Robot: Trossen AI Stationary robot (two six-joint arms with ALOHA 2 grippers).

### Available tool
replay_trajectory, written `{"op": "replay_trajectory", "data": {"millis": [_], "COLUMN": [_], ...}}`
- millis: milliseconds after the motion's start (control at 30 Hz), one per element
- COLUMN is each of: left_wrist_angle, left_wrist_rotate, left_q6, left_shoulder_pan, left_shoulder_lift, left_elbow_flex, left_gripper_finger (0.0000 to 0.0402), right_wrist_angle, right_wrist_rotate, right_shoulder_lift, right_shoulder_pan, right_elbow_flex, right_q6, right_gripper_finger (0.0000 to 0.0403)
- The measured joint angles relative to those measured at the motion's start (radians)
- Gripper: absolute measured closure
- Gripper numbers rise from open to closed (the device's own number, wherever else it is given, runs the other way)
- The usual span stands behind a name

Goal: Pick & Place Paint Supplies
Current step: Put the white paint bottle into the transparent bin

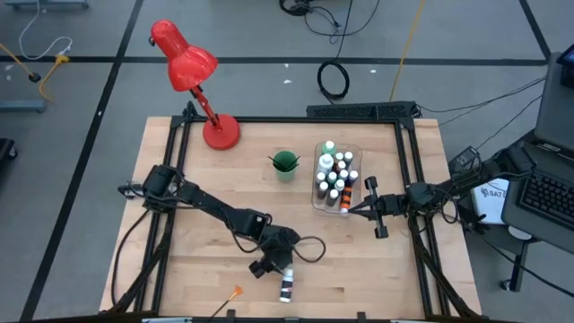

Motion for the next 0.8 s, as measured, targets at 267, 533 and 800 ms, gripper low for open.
{"op": "replay_trajectory", "data": {"millis": [267,533,800], "left_wrist_angle": [-0.008,-0.025,-0.172], "left_wrist_rotate": [-0.119,-0.208,-0.270], "left_q6": [0.081,0.008,-0.055], "left_shoulder_pan": [-0.039,-0.044,-0.035], "left_shoulder_lift": [-0.039,-0.039,-0.045], "left_elbow_flex": [0.001,0.001,-0.016], "left_gripper_finger": [0.0172,0.0185,0.0257], "right_wrist_angle": [0.002,-0.041,-0.518], "right_wrist_rotate": [-0.001,-0.003,0.290], "right_shoulder_lift": [0.000,0.008,0.234], "right_shoulder_pan": [0.000,0.010,0.314], "right_elbow_flex": [0.000,0.014,0.392], "right_q6": [0.001,0.083,0.121], "right_gripper_finger": [0.0399,0.0399,0.0402]}}
